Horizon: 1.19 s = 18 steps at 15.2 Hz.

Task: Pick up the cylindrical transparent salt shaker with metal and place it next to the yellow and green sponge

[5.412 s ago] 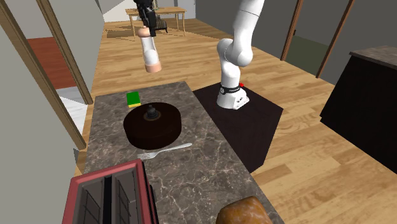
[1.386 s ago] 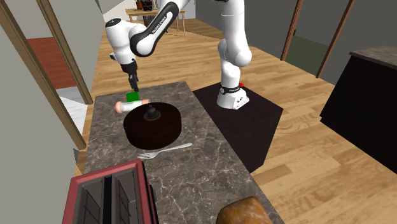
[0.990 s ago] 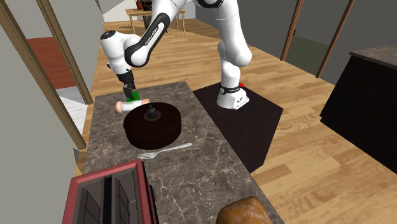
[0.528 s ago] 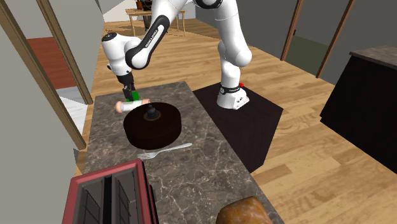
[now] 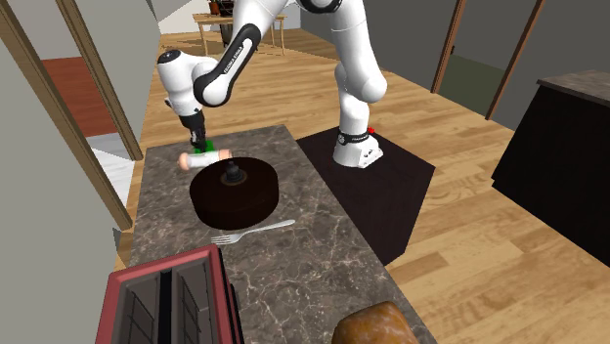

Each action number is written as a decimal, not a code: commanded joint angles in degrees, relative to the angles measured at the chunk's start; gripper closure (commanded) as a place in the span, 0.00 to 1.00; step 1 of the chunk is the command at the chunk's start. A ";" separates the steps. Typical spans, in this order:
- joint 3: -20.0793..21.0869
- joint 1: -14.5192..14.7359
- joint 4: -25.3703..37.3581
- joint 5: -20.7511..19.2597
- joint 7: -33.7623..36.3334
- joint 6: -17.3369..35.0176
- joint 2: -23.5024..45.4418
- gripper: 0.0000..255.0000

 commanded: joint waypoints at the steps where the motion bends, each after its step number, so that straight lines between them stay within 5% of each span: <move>1: 0.24 0.19 -0.96 0.06 0.12 -0.18 0.97 1.00; 7: 0.19 0.14 -1.29 0.00 0.06 -0.09 0.66 1.00; 8: 0.18 0.14 -1.29 0.00 0.06 -0.09 0.66 0.00; 12: 4.19 -2.80 16.15 10.62 -5.97 -17.42 8.67 0.00; 18: 4.28 -2.91 13.49 10.60 -5.96 -13.27 10.16 0.00</move>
